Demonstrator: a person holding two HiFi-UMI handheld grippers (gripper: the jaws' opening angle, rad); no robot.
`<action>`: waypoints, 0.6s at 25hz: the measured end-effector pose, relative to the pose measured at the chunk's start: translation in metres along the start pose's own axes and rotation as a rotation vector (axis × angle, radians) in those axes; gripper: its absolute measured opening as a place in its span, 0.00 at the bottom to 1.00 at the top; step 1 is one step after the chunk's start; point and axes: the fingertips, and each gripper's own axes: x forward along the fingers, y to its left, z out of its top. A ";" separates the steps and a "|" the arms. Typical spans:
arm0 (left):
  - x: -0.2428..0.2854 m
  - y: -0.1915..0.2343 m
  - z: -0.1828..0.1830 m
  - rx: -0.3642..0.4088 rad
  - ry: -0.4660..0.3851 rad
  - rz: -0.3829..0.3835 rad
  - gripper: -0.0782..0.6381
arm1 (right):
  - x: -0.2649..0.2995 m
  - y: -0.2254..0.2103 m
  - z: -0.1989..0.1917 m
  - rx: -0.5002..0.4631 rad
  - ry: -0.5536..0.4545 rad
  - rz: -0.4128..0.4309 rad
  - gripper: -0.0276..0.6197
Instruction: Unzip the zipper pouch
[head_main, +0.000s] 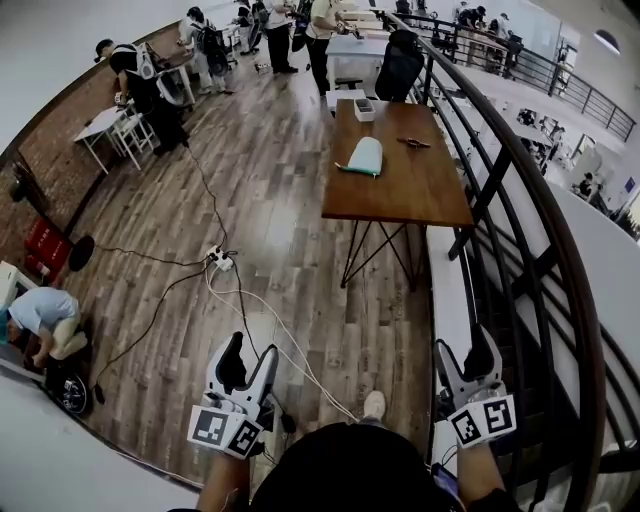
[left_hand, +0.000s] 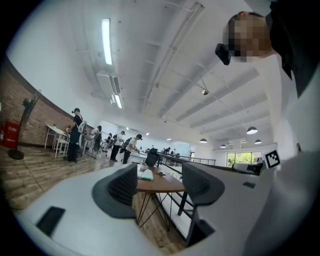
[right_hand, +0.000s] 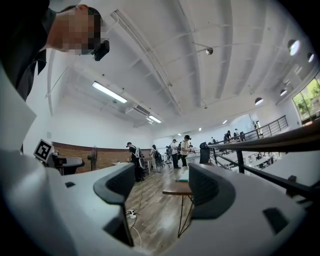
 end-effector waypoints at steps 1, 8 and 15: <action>0.010 -0.001 0.001 0.004 -0.002 0.005 0.49 | 0.008 -0.006 0.002 -0.003 -0.007 0.009 0.54; 0.082 -0.023 0.004 0.017 -0.011 0.013 0.49 | 0.048 -0.074 0.012 -0.019 -0.016 0.022 0.54; 0.136 -0.043 -0.016 0.069 0.016 0.039 0.49 | 0.064 -0.127 0.008 0.016 0.012 0.046 0.54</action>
